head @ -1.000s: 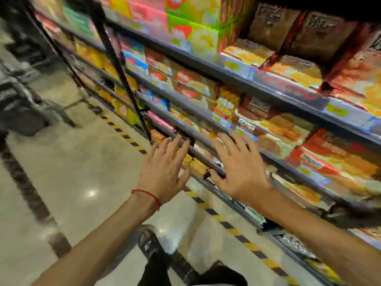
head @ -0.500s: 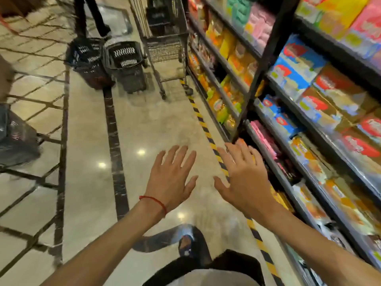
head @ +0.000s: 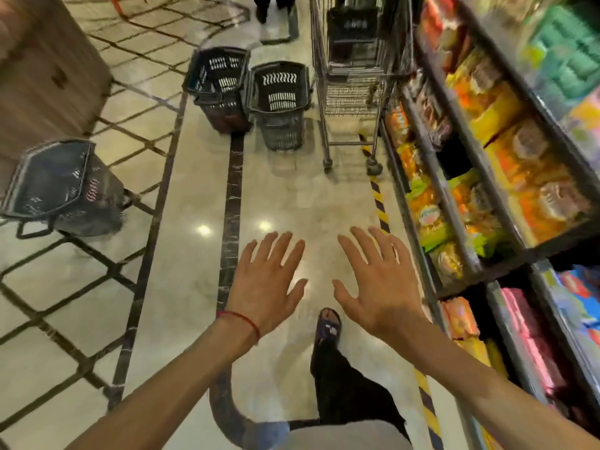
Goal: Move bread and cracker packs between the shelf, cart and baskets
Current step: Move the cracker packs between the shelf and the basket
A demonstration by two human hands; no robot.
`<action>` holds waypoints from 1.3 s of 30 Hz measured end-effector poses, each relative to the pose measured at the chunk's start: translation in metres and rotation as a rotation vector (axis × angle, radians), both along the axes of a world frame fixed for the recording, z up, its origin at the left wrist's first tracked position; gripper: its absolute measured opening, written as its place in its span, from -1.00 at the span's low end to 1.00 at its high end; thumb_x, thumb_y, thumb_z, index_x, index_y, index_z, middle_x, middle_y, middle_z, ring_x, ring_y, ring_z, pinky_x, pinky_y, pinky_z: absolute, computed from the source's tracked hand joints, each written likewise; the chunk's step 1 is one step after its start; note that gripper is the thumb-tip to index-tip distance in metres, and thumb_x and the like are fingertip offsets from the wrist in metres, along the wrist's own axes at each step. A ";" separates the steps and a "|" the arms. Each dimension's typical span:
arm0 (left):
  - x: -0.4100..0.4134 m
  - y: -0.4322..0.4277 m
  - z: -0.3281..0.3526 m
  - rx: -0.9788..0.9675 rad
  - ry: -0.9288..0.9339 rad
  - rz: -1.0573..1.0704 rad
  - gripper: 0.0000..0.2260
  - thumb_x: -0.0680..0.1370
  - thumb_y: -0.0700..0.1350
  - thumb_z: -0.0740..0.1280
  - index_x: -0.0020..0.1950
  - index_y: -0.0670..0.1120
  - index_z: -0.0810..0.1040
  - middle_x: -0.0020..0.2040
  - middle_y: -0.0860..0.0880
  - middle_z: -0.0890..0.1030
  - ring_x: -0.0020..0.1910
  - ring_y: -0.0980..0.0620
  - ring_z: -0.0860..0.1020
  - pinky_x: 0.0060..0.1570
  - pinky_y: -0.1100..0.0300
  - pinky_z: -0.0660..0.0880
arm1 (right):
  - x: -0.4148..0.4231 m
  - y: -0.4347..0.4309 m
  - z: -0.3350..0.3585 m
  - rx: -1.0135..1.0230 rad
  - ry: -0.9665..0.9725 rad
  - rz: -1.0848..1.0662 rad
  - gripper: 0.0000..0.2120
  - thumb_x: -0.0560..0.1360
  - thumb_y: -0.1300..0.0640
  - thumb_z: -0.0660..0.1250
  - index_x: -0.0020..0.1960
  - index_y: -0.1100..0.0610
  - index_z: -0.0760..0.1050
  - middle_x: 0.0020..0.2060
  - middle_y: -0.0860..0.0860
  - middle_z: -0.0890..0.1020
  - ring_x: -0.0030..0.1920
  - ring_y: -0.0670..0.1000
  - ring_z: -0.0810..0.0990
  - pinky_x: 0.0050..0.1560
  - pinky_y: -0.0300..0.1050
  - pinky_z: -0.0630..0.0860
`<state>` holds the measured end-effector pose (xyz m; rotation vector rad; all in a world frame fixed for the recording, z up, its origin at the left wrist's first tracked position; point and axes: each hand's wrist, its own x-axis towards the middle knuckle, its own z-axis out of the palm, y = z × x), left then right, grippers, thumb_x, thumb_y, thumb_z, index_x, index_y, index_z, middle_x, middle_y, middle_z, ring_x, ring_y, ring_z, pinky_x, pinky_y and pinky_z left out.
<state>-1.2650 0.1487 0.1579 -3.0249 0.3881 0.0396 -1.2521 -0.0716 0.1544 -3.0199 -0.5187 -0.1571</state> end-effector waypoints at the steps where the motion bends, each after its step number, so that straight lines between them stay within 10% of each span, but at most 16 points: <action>1: 0.024 0.006 0.001 0.006 -0.007 0.015 -0.42 0.62 0.24 0.19 0.57 -0.01 0.35 0.54 -0.10 0.39 0.51 -0.17 0.36 0.44 -0.18 0.34 | 0.028 0.005 -0.002 0.040 -0.012 0.025 -0.33 0.55 -0.25 0.20 0.55 0.08 0.42 0.53 0.13 0.44 0.54 0.24 0.36 0.55 0.25 0.17; 39: 0.863 0.459 -0.026 -0.085 0.058 0.314 -0.45 0.59 0.18 0.27 0.53 -0.01 0.37 0.51 -0.11 0.41 0.48 -0.17 0.36 0.34 -0.16 0.41 | 0.912 0.448 -0.033 0.000 0.060 0.161 -0.37 0.58 -0.22 0.21 0.56 0.07 0.40 0.52 0.10 0.45 0.56 0.20 0.33 0.55 0.25 0.23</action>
